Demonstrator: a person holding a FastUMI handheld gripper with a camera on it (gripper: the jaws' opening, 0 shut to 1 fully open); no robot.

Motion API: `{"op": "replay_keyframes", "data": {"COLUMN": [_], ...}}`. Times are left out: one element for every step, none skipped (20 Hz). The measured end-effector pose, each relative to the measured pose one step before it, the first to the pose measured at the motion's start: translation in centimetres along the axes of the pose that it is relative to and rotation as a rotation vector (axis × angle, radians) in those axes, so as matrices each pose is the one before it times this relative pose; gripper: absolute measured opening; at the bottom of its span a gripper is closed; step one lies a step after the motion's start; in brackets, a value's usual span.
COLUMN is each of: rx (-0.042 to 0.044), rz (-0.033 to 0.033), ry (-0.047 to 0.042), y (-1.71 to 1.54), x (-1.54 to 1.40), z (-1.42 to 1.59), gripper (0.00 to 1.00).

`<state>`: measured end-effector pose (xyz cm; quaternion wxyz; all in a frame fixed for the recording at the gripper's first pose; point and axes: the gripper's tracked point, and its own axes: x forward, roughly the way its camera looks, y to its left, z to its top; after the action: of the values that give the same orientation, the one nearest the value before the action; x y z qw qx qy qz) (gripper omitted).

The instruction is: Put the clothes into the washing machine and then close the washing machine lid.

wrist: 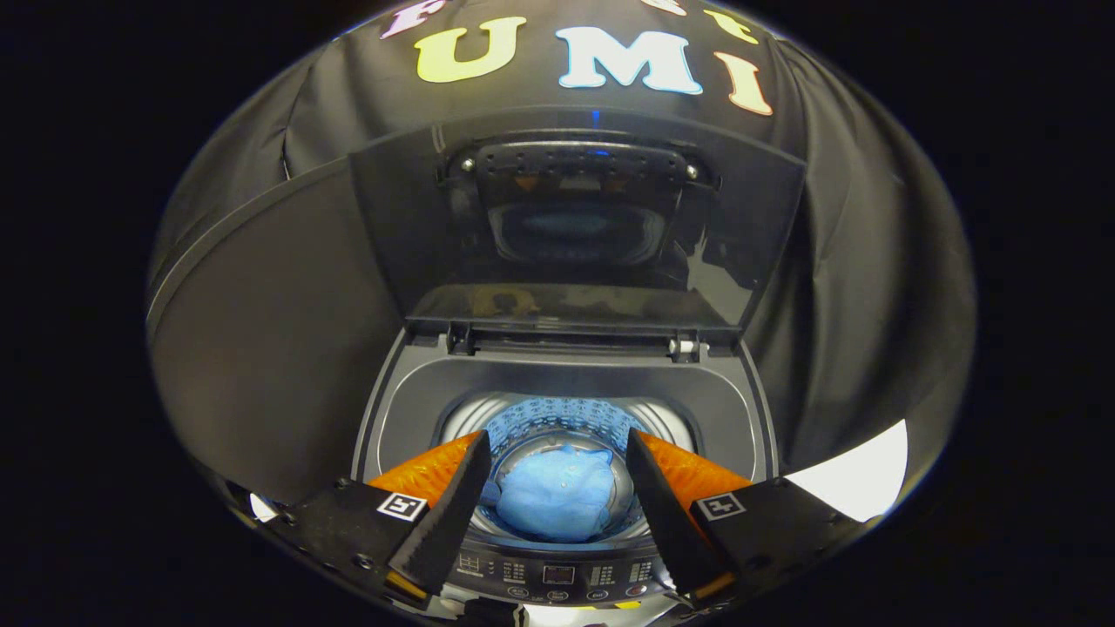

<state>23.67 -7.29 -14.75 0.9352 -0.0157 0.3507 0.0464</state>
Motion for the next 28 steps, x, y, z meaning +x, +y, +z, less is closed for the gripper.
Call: {"op": "replay_keyframes", "data": {"rx": [-0.00152, -0.00436, -0.00371, -0.00414, -0.00305, 0.00006, 0.00020, 0.00099, 0.00014, -0.00101, -0.00427, -0.00583, -0.00234, 0.00089, 0.00370, 0.00394, 0.00130, 0.00068, 0.00118, 0.00313, 0.00391, 0.00106, 0.00107, 0.00117, 0.00139, -0.00079, -0.00390, -0.00366], "rz": [0.00508, 0.00115, -0.00097, -0.00701, 0.00071, -0.00075, 0.00121, 0.00007, 0.00097, 0.00389, 0.00167, -0.00191, -0.00461, -0.00243, -0.00072, -0.00196, -0.00554, -0.00493, -0.00657, -0.00334, -0.00352, -0.00114, -0.00362, -0.00158, 0.00100, 0.00126, 0.00256, 0.00024], "ry": [-0.02085, -0.02585, -0.02483, -0.02772, -0.03052, -0.02937, -0.02732, -0.03006, -0.02631, -0.03090, -0.03731, -0.03114, -0.02774, -0.02624, -0.02954, -0.02773, -0.01800, -0.02283, -0.01291, -0.01531, -0.01928, -0.00671, -0.01204, -0.00418, -0.00584, -0.00195, 0.00232, 0.00205], "y": [0.214, 0.076, 0.041, -0.084, -0.014, 0.019, -0.021, -0.046, 0.017, 0.061, 0.036, -0.111, -0.138, -0.076, -0.038, -0.054, -0.166, -0.159, -0.147, -0.092, -0.037, -0.062, -0.034, 0.006, -0.006, 0.133, 0.133, 0.028], "x": [-0.278, -0.163, -0.204, -0.249, -0.201, -0.052, -0.135, -0.136, -0.016, 0.007, 0.099, 0.039, 0.068, 0.037, 0.077, 0.271, 0.421, 0.430, 0.349, 0.521, 0.454, 0.448, 0.502, 0.506, 0.750, 0.477, 0.589, 0.588], "z": [0.703, 0.918, 1.065, 1.142, 1.203, 1.095, 1.153, 1.088, 0.983, 1.157, 1.136, 1.016, 0.915, 0.928, 0.886, 0.961, 0.654, 1.009, 0.556, 0.763, 0.669, 0.576, 0.429, 0.385, 0.399, 0.259, 0.117, 0.022], "gripper": [0.96, 0.96, 0.96, 0.96, 0.96, 0.96, 0.96, 0.96, 0.96, 0.96, 0.96, 0.96, 0.96, 0.96, 0.96, 0.96, 0.96, 0.96, 0.96, 0.96, 0.96, 0.96, 0.96, 0.96, 0.96, 0.96, 0.96, 0.96]}}
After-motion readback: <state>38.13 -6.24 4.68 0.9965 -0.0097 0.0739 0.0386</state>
